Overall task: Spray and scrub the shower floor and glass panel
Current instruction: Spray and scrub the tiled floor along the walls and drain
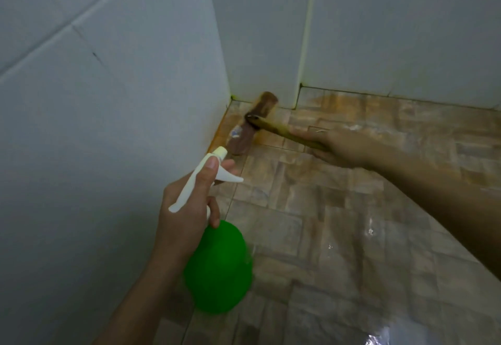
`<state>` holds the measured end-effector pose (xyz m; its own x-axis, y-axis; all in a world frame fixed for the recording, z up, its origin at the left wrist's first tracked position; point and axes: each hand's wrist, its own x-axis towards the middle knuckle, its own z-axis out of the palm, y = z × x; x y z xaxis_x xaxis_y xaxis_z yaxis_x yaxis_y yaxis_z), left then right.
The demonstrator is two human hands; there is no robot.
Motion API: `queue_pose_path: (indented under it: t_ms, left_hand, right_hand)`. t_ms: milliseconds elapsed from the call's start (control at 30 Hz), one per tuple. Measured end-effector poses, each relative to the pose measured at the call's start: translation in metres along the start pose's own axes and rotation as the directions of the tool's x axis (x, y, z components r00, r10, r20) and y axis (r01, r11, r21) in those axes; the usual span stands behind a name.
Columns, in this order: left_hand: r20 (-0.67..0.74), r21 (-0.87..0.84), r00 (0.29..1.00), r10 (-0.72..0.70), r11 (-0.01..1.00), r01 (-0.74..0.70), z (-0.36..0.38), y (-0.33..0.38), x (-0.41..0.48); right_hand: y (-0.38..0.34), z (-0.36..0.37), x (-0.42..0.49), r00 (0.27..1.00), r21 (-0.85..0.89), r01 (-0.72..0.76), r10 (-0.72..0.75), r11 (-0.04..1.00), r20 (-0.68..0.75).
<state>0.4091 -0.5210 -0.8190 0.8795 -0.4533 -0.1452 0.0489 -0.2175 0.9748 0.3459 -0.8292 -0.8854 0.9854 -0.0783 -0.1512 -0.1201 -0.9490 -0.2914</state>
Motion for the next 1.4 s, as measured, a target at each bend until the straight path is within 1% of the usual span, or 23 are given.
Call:
queue_pose_path:
  t_ms: [67,133,167,267,367,433,533,600,667,767,833,933,1000,1067,1100,1167,1233,1267,1300,1367,1400]
  left_hand:
    - [-0.029,-0.010,1.000,0.008,1.000,-0.008,-0.006,0.000,0.000]
    - [-0.033,-0.012,0.999,0.023,1.000,-0.024,-0.009,-0.001,0.001]
    - [-0.029,-0.015,0.999,0.026,1.000,-0.027,-0.010,-0.002,0.001]
    - [-0.034,-0.018,0.999,0.015,1.000,-0.016,-0.014,-0.007,0.003]
    - [-0.051,-0.016,0.999,-0.018,1.000,0.017,-0.017,-0.008,0.004]
    - [-0.041,-0.009,0.999,-0.028,1.000,0.028,-0.015,-0.005,0.005]
    - [-0.038,-0.029,0.999,-0.015,0.999,0.014,-0.008,-0.003,0.006]
    - [-0.046,-0.038,0.999,-0.009,0.999,0.007,-0.005,-0.006,0.008]
    - [-0.047,-0.036,0.999,-0.010,0.999,0.009,-0.004,-0.010,0.009]
    - [-0.037,-0.023,0.999,-0.030,0.999,0.029,-0.006,-0.011,0.009]
    - [-0.029,0.005,0.999,-0.038,0.999,0.038,-0.006,-0.009,0.010]
    - [-0.021,0.013,0.999,-0.033,0.999,0.033,-0.004,-0.006,0.011]
    - [-0.035,-0.003,0.999,-0.018,1.000,0.018,0.000,-0.007,0.009]
    - [-0.056,-0.033,0.998,-0.021,0.999,0.019,0.005,-0.009,0.008]
    - [-0.058,-0.040,0.998,-0.021,0.999,0.019,0.007,-0.010,0.008]
    - [-0.050,-0.050,0.998,-0.025,0.999,0.022,0.009,-0.009,0.006]
    - [-0.042,-0.051,0.998,-0.037,0.998,0.035,0.010,-0.006,0.004]
    - [-0.039,-0.046,0.998,-0.041,0.998,0.039,0.009,-0.005,0.004]
    - [-0.035,-0.033,0.999,-0.041,0.999,0.039,0.009,-0.004,0.003]
    - [-0.024,-0.013,0.999,-0.033,0.999,0.033,0.012,-0.003,0.002]
    - [-0.018,-0.010,0.999,-0.029,1.000,0.029,0.014,-0.003,0.001]
  right_hand:
    - [-0.023,-0.007,0.046,0.995,-0.039,0.072,-0.069,0.997,0.074]
    - [-0.036,-0.010,0.081,0.983,-0.079,0.106,-0.092,0.991,0.158]
    - [-0.035,-0.010,0.090,0.980,-0.086,0.112,-0.096,0.990,0.175]
    - [-0.011,-0.021,0.080,0.965,-0.093,0.102,-0.076,0.990,0.249]
    - [0.006,-0.049,0.060,0.933,-0.199,0.128,-0.050,0.972,0.357]
    - [-0.005,-0.055,0.066,0.939,-0.224,0.110,-0.028,0.968,0.342]
    - [-0.031,-0.028,0.101,0.966,-0.140,0.090,-0.052,0.986,0.254]
    - [-0.027,-0.016,0.110,0.970,-0.072,0.089,-0.070,0.993,0.232]
    - [0.004,-0.024,0.093,0.964,-0.093,0.102,-0.076,0.990,0.254]
    - [0.059,-0.054,0.052,0.925,-0.163,0.059,0.007,0.985,0.381]
    - [0.067,-0.067,0.043,0.911,-0.182,0.024,0.053,0.983,0.409]
    - [0.033,-0.047,0.074,0.951,-0.213,0.036,0.032,0.976,0.308]
    - [0.003,-0.020,0.102,0.978,-0.175,0.050,-0.013,0.983,0.206]
    - [-0.001,-0.006,0.109,0.985,-0.109,0.049,-0.030,0.993,0.169]
    - [0.011,-0.005,0.103,0.982,-0.096,0.072,-0.054,0.993,0.183]
    - [0.049,-0.013,0.083,0.963,-0.131,0.107,-0.070,0.986,0.260]
    - [0.108,-0.022,0.071,0.955,-0.226,0.070,0.000,0.972,0.295]
    - [0.125,-0.029,0.064,0.951,-0.231,0.049,0.026,0.972,0.308]
    - [0.127,-0.035,0.060,0.947,-0.213,0.032,0.038,0.976,0.319]
    - [0.073,-0.050,0.049,0.938,-0.177,0.032,0.032,0.984,0.344]
    - [0.055,-0.046,0.054,0.950,-0.185,0.035,0.025,0.982,0.310]
